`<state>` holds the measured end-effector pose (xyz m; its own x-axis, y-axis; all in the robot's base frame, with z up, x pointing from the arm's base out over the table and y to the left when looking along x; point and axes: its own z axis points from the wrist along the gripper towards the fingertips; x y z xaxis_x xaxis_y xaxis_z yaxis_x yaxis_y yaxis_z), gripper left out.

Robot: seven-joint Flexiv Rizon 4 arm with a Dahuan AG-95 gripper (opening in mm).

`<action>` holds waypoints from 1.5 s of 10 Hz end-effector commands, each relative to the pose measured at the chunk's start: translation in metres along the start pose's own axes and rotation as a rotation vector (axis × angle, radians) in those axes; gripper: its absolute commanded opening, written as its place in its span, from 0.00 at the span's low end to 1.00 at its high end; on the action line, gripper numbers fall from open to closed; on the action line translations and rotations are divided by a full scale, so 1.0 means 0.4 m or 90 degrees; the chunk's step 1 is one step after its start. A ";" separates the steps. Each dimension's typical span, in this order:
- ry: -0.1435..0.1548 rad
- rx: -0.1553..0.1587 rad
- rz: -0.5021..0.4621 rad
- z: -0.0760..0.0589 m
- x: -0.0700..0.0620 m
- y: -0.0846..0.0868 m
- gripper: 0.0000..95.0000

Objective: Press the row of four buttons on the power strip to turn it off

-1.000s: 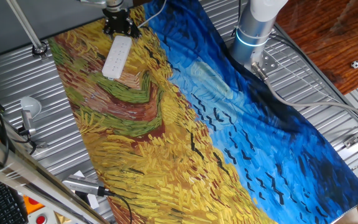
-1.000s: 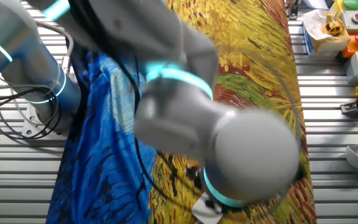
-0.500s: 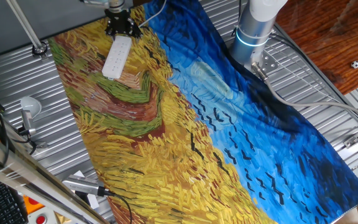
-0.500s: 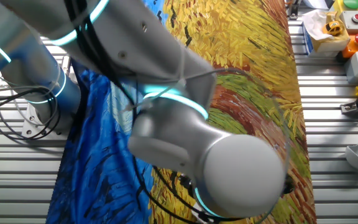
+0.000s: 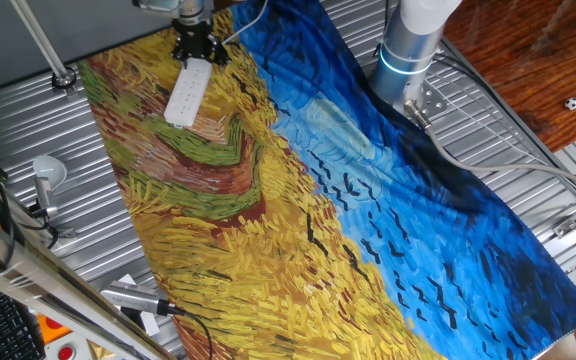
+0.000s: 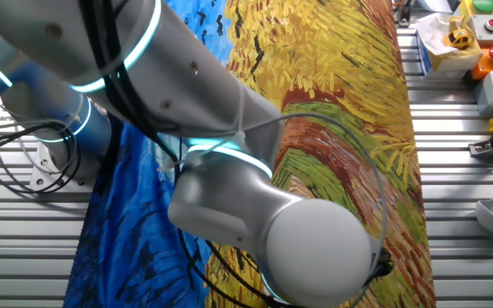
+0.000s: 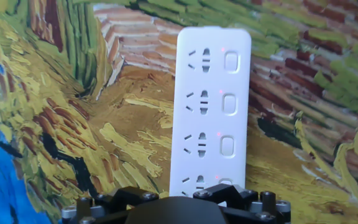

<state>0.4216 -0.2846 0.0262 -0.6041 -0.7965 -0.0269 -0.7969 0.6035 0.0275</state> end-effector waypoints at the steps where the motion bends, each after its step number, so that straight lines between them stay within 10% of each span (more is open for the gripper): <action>1: -0.003 0.003 0.001 0.008 0.003 0.006 1.00; 15: -0.012 0.018 -0.011 0.036 -0.005 0.010 1.00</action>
<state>0.4202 -0.2804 0.0128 -0.5905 -0.8058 -0.0455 -0.8066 0.5911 -0.0011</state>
